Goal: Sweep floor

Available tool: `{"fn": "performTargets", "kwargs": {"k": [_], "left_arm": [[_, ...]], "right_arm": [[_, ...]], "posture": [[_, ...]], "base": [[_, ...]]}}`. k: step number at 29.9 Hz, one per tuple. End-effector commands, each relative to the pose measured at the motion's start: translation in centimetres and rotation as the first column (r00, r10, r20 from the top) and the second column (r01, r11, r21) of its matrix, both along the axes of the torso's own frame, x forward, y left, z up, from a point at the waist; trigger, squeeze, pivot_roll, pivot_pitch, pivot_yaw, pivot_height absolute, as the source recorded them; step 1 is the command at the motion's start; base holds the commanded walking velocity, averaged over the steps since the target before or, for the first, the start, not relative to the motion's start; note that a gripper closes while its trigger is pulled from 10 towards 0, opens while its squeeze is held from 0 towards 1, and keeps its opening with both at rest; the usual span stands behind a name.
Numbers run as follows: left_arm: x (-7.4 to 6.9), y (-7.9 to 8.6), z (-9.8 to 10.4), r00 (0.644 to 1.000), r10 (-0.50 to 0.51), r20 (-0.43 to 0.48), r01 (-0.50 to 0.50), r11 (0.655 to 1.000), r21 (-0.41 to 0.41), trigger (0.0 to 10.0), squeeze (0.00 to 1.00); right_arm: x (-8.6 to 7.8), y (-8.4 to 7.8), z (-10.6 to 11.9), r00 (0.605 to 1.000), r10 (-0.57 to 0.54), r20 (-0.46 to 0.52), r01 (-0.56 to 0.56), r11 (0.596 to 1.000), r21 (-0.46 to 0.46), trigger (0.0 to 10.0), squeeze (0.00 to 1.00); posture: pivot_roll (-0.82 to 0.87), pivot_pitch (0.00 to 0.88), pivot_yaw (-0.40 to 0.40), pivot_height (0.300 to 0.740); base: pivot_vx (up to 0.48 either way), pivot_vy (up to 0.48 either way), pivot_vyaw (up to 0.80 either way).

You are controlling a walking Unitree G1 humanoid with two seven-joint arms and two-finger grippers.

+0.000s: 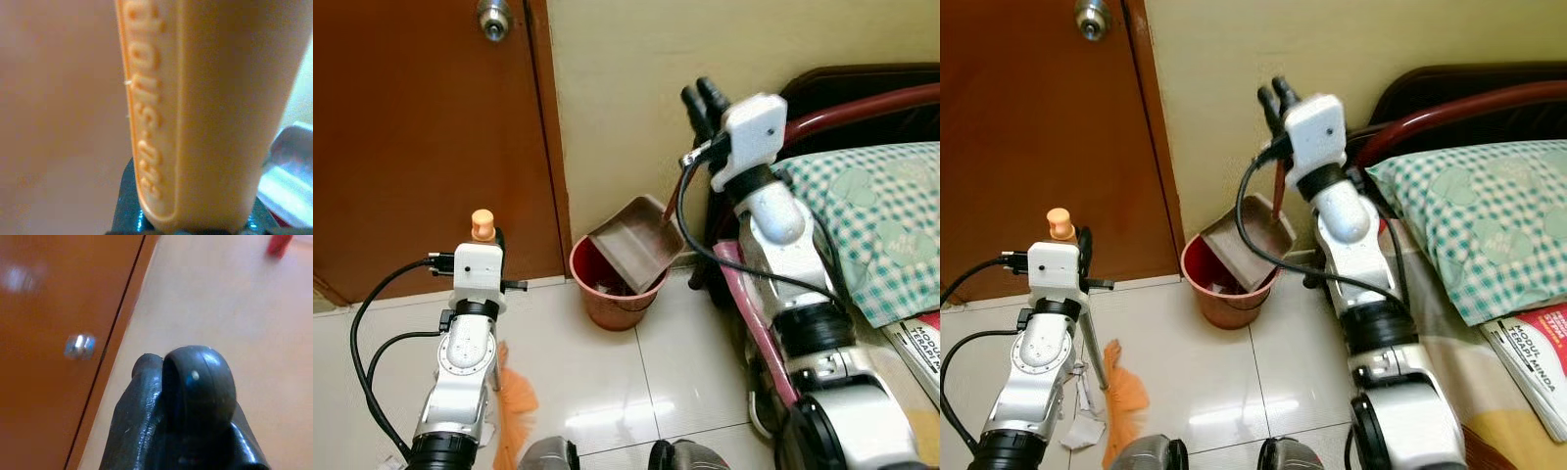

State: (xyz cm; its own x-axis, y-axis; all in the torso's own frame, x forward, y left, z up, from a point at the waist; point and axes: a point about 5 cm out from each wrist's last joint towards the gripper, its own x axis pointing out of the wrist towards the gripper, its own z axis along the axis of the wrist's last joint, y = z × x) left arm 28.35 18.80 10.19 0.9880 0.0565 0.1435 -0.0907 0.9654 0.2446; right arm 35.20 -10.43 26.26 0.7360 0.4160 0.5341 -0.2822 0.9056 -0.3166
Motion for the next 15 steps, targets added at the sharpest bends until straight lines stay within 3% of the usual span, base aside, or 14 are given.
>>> {"fn": "performTargets", "kwargs": {"k": [1, 9, 15], "left_arm": [[0.2, -0.6, -0.1, 1.000, -0.021, -0.005, 0.021, 1.000, -0.018, 10.0, 0.00], [0.3, -0.8, 0.0, 1.000, -0.021, 0.001, 0.021, 1.000, -0.022, 10.0, 0.00], [0.3, -1.0, -0.1, 1.000, -0.023, 0.001, 0.023, 0.999, -0.026, 10.0, 0.00]], "right_arm": [[-1.7, 0.6, 6.2, 0.972, 0.036, 0.231, -0.053, 0.996, 0.068, 10.0, 0.00], [-2.8, 1.7, 9.7, 0.946, 0.096, 0.308, -0.147, 0.978, 0.145, 10.0, 0.00], [-2.0, 2.2, 8.9, 0.974, 0.182, 0.133, -0.221, 0.884, 0.411, 10.0, 0.00]], "posture": [[0.00, 0.031, -0.030, 0.740], [0.01, 0.019, -0.039, 0.740], [0.01, 0.016, -0.042, 0.740]], "base": [[0.000, 0.000, 0.00], [0.000, 0.000, 0.00], [0.000, 0.000, 0.00]]}}
